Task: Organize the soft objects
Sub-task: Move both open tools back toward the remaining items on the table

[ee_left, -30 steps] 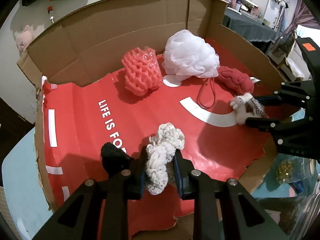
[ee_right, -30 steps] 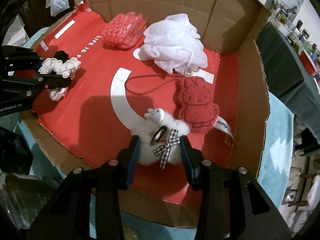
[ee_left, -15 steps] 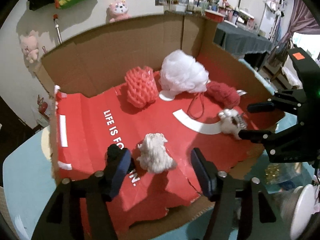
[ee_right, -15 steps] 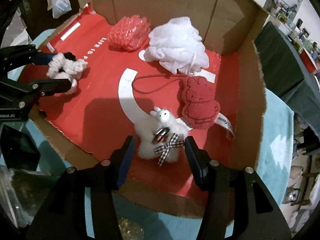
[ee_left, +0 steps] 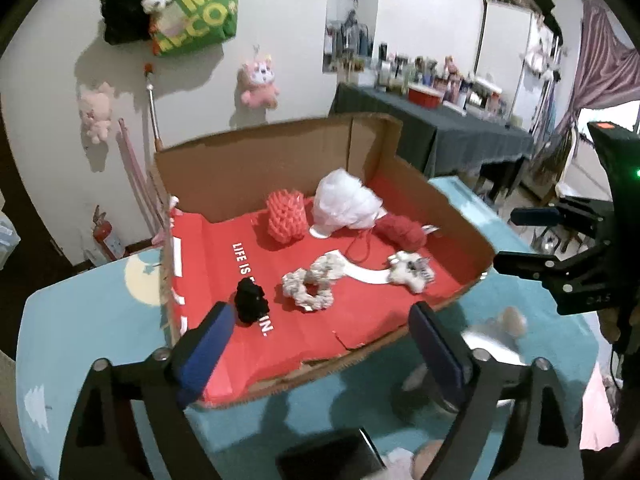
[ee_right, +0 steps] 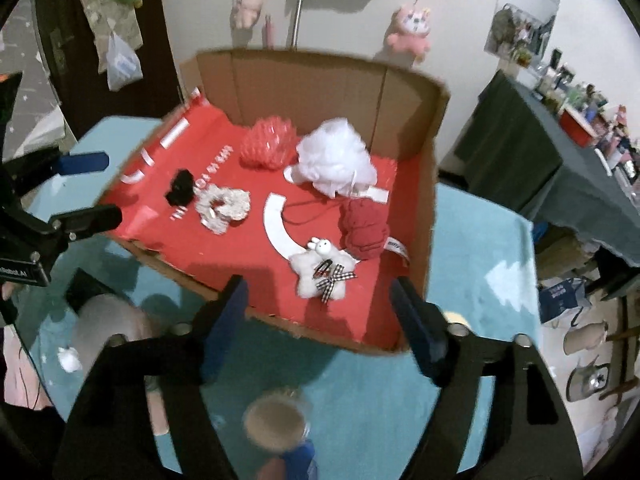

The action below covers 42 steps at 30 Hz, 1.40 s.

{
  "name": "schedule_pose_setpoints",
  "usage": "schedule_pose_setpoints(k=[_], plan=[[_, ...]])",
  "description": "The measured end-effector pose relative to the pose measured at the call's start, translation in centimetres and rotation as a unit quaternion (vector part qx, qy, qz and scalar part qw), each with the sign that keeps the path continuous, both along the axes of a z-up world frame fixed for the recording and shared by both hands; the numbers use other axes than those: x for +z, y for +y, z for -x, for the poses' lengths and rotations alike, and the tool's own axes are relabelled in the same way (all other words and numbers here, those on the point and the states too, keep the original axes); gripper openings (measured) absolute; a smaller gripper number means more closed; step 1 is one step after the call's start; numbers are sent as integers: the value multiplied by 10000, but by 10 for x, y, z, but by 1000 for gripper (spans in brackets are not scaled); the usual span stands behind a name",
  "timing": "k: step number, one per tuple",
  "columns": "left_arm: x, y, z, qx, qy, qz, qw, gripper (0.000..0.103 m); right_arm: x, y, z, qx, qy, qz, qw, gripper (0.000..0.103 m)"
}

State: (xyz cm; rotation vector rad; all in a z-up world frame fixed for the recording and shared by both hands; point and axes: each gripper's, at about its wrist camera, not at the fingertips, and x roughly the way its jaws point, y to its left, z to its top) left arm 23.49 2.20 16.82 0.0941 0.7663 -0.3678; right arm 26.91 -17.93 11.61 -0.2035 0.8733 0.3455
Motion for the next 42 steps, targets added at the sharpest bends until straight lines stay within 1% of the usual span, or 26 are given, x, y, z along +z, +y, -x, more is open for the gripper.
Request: schedule_pose_setpoints(k=[3,7,11,14,18,20,23,27,30,34,36,39,42], plan=[[11,1,25,40,-214,99,9997,94,17,-2,31,-21,-271,-88,9996,77],[22,6,63,74,-549,301,9980,100,31,-4,69,-39,-620,-138,9980,78],[29,7,96,110,-754,465,9960,102,39,-6,107,-40,-927,-253,9954,84],[30,7,120,253,-936,553,9937,103,41,-5,134,-46,-1171,-285,9927,85],[24,5,149,285,-1155,603,9911,103,38,-7,166,-153,-1436,-375,9888,85],[18,4,161,352,-1204,620,9902,103,35,-6,181,-206,-1563,-404,9867,85],[5,2,178,587,-1290,647,9878,103,28,-8,203,-350,-1827,-508,9812,85],[-12,-3,200,841,-1569,553,9825,103,15,-8,230,-597,-2191,-610,9720,91],[-27,-6,211,978,-1676,540,9795,103,0,-6,244,-761,-2360,-599,9669,91],[-47,-12,215,1003,-1636,533,9800,103,-26,-4,250,-881,-2304,-704,9665,92],[-58,-15,216,1062,-1585,496,9804,103,-40,-8,252,-980,-2247,-858,9657,92],[-78,-18,213,1142,-1409,431,9825,103,-59,-16,251,-1125,-2082,-1069,9657,92],[-92,-21,213,1194,-1366,311,9829,103,-76,-21,249,-1319,-2010,-1040,9651,92]])
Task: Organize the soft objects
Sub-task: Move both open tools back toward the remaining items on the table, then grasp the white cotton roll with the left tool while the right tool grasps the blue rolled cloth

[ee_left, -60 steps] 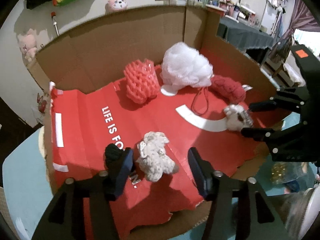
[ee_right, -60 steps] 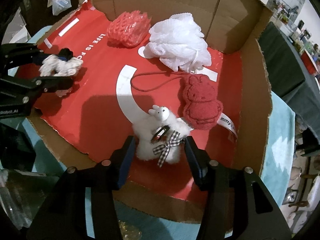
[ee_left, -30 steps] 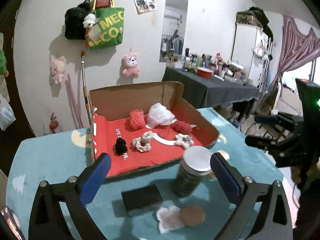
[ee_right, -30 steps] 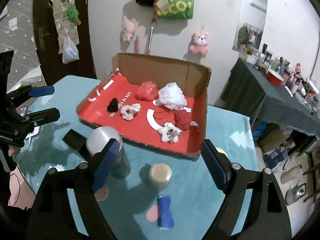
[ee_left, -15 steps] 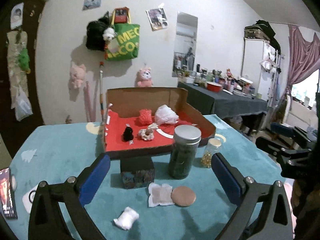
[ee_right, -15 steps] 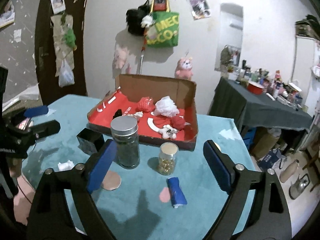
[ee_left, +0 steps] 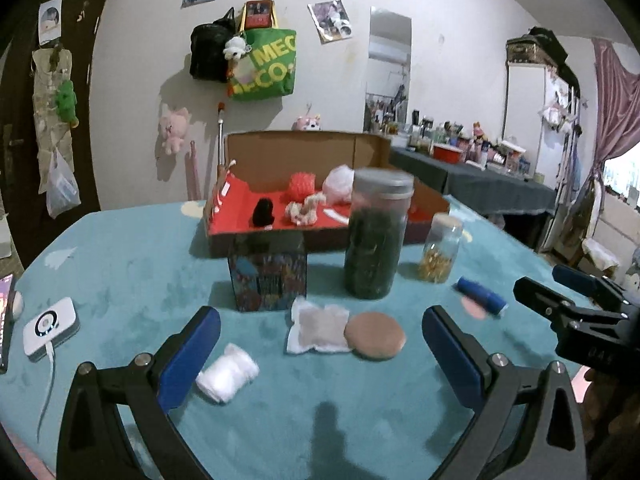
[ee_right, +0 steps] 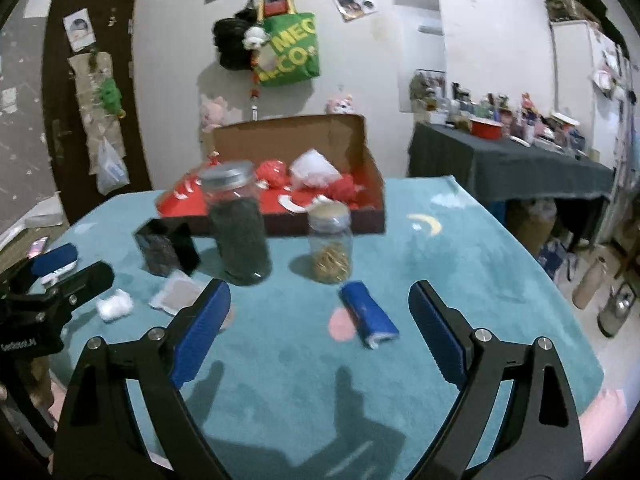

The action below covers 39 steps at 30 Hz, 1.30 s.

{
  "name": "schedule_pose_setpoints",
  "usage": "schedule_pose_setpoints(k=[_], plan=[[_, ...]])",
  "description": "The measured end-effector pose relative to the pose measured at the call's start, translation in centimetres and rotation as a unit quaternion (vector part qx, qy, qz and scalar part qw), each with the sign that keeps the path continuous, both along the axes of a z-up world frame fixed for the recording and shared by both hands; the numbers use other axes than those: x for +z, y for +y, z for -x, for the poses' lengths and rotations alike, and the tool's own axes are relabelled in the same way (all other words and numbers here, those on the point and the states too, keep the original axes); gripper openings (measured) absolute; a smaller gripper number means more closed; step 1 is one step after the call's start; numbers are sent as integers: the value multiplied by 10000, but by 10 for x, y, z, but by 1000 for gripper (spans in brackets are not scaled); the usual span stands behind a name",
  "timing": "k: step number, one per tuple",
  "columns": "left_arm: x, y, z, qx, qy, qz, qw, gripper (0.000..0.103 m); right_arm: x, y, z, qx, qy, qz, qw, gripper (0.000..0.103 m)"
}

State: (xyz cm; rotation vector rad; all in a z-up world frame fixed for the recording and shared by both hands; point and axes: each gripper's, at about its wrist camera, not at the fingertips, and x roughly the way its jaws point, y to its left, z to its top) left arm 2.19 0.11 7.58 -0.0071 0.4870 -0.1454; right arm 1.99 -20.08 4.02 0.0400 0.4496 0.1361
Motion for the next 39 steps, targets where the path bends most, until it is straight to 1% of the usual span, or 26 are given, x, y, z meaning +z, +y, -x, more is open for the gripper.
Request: schedule_pose_setpoints(k=[4,10,15,20,24,26,28,29,31,32,34,35,36,37,38,39], plan=[[-11,-2,-1,29,86,-42,10000,103,-19,-5,-6,-63,206,-16,9998,92],[-18,-3,-4,77,194,-114,9997,103,-40,-7,-11,-97,527,-17,9986,92],[-17,7,-9,143,287,-75,9995,103,-43,-11,-15,-91,639,-35,9979,92],[-20,26,-18,174,558,4,9983,103,-41,-13,-25,-40,776,-38,9970,92],[-28,41,-25,234,813,-43,9964,102,-41,-15,-36,-24,924,56,9957,92],[-33,50,-30,244,1005,-67,9946,97,-42,-15,-42,19,996,86,9950,92],[-37,56,-34,235,1151,-106,9930,89,-43,-17,-49,77,1108,108,9937,92],[-39,58,-36,223,1228,-129,9921,86,-43,-17,-51,105,1129,121,9935,92],[-43,64,-41,202,1370,-168,9902,74,-43,-17,-56,115,1191,225,9926,91],[-45,66,-42,182,1425,-168,9895,71,-44,-17,-60,134,1230,265,9920,91],[-49,70,-47,124,1560,-140,9876,54,-46,-19,-68,198,1343,220,9905,91],[-50,71,-48,132,1568,-146,9874,51,-47,-20,-71,197,1384,202,9900,89],[-50,71,-47,115,1549,-150,9878,46,-47,-21,-74,183,1426,203,9894,83],[-49,71,-48,38,1533,-130,9881,32,-48,-22,-78,185,1476,215,9886,79],[-48,70,-48,-28,1533,-100,9881,25,-50,-22,-81,217,1541,211,9876,72],[-46,69,-49,-85,1539,-69,9880,22,-52,-22,-85,272,1639,184,9859,61]])
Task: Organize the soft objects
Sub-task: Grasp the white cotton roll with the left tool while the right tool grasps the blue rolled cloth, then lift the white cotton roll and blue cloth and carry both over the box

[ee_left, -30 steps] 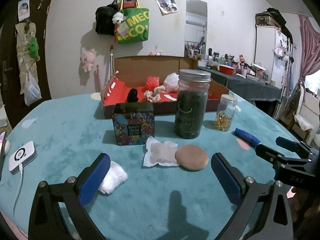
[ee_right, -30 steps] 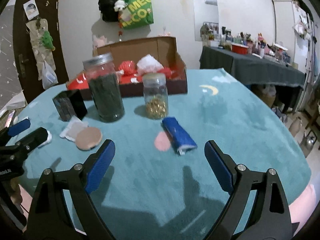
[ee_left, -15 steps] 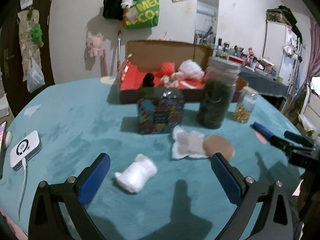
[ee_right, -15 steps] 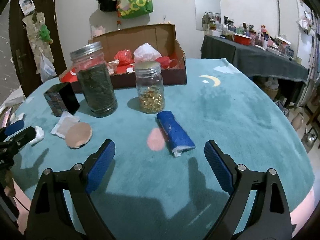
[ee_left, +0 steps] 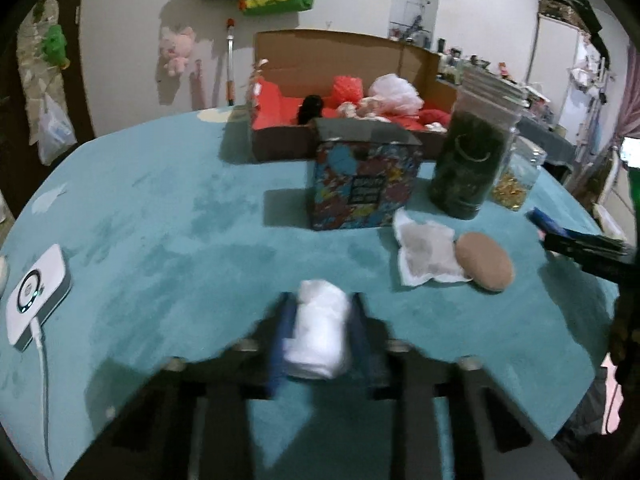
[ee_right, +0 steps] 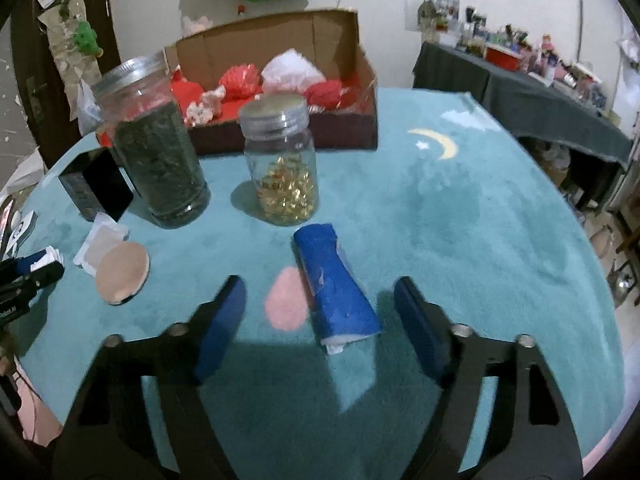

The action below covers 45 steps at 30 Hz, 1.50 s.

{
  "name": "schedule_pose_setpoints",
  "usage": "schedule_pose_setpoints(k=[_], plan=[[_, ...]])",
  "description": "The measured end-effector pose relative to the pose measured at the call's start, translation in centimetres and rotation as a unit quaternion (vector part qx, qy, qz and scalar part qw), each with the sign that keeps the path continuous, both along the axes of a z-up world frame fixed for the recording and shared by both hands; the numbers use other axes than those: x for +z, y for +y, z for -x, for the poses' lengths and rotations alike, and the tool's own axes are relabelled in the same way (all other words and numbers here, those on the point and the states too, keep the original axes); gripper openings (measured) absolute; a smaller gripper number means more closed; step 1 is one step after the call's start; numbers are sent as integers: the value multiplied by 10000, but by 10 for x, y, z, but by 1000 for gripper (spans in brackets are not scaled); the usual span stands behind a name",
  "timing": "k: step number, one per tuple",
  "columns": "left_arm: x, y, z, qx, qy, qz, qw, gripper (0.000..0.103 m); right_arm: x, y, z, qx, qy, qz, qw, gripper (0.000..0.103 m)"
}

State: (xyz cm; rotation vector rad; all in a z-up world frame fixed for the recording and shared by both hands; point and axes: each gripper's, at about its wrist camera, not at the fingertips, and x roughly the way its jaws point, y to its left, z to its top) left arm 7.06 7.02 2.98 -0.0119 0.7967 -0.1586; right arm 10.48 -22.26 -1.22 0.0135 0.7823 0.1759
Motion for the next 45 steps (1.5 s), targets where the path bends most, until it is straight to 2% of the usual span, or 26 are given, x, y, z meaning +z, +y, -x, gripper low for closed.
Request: schedule_pose_setpoints(k=[2,3,4,12,24,35,45], plan=[[5,-4,-1,-160,-35,78,9998,21,-3,0,-4,-1,68,39,10000,44],[9,-8,0,-248,-101,90,9996,21,-3,-1,-3,47,28,19,10000,28],[13,-12,0,-304,-140,85,9994,21,-3,-1,-3,136,47,-23,9999,25],[32,-48,-8,-919,-325,232,9950,21,4,8,15,484,-78,-449,9978,23],[30,-83,-32,-1357,-164,519,9893,21,17,48,19,1170,-207,-547,9914,23],[28,-83,-36,-1359,-115,529,9892,21,18,60,14,1390,-176,-543,9886,23],[26,-50,-38,-1012,-52,520,9935,21,15,45,11,1231,-105,-556,9908,23]])
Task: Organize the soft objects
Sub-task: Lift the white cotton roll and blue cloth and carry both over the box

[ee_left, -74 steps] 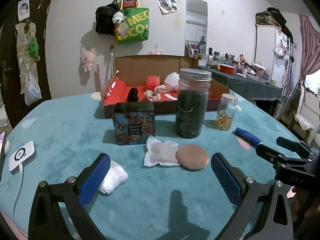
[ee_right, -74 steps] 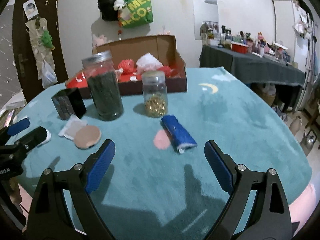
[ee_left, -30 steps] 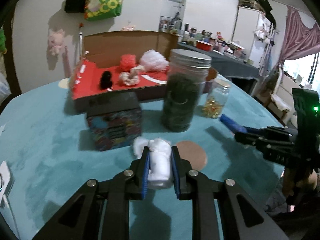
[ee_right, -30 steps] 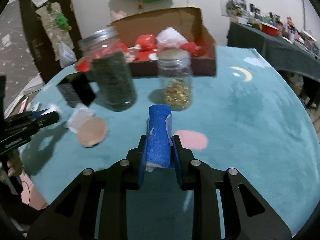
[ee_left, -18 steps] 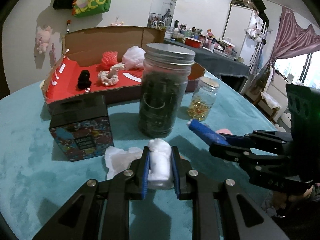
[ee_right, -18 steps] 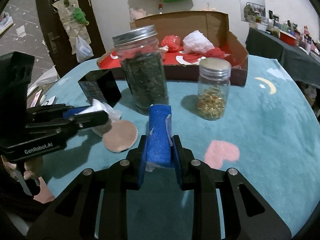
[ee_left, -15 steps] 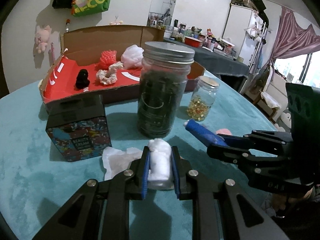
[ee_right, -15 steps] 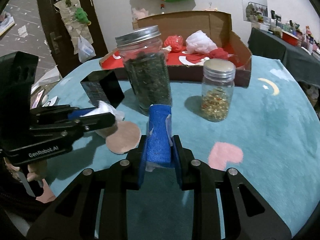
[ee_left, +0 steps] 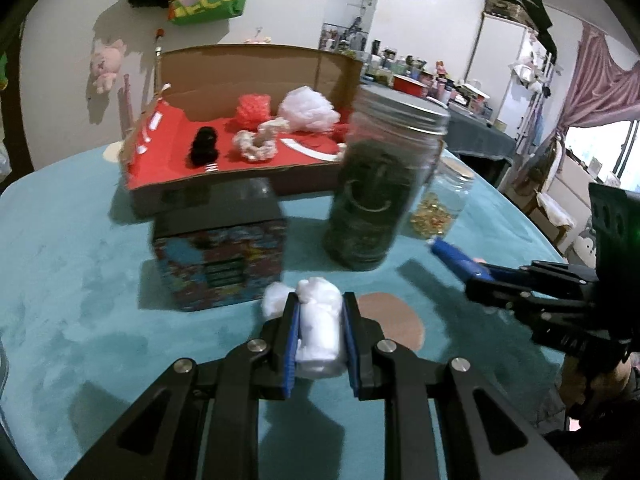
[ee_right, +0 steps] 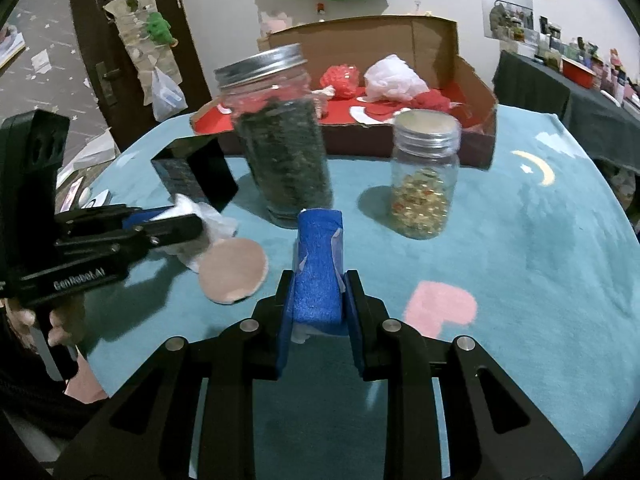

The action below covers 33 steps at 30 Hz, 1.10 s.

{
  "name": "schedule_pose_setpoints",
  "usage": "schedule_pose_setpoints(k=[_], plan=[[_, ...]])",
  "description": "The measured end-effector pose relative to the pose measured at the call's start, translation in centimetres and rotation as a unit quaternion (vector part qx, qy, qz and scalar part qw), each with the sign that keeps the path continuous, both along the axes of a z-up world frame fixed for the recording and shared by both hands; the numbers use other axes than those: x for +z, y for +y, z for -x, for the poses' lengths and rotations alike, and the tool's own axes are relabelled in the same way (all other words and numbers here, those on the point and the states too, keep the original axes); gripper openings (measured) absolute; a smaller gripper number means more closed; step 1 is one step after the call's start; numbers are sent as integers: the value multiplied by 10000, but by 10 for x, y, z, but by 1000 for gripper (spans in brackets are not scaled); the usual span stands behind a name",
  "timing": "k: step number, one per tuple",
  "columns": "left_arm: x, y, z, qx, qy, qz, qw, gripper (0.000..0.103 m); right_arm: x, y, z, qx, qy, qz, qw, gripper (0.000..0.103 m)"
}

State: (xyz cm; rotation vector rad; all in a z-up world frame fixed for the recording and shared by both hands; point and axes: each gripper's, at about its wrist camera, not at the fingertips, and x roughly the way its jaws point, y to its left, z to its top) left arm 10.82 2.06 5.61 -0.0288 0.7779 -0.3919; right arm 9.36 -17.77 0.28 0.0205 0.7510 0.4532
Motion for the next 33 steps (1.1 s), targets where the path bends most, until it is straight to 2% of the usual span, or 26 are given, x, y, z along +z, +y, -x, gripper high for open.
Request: schedule_pose_setpoints(k=[12,24,33], plan=[[0,56,-7,421,72,-255,9988,21,-3,-43,-8,-248,139,62,9996,23],[-4,84,-38,123,-35,-614,9980,21,-2,-73,-31,27,108,326,9994,23],[-5,85,-60,-138,-31,-835,9964,21,1,-80,-52,214,112,671,9975,23]])
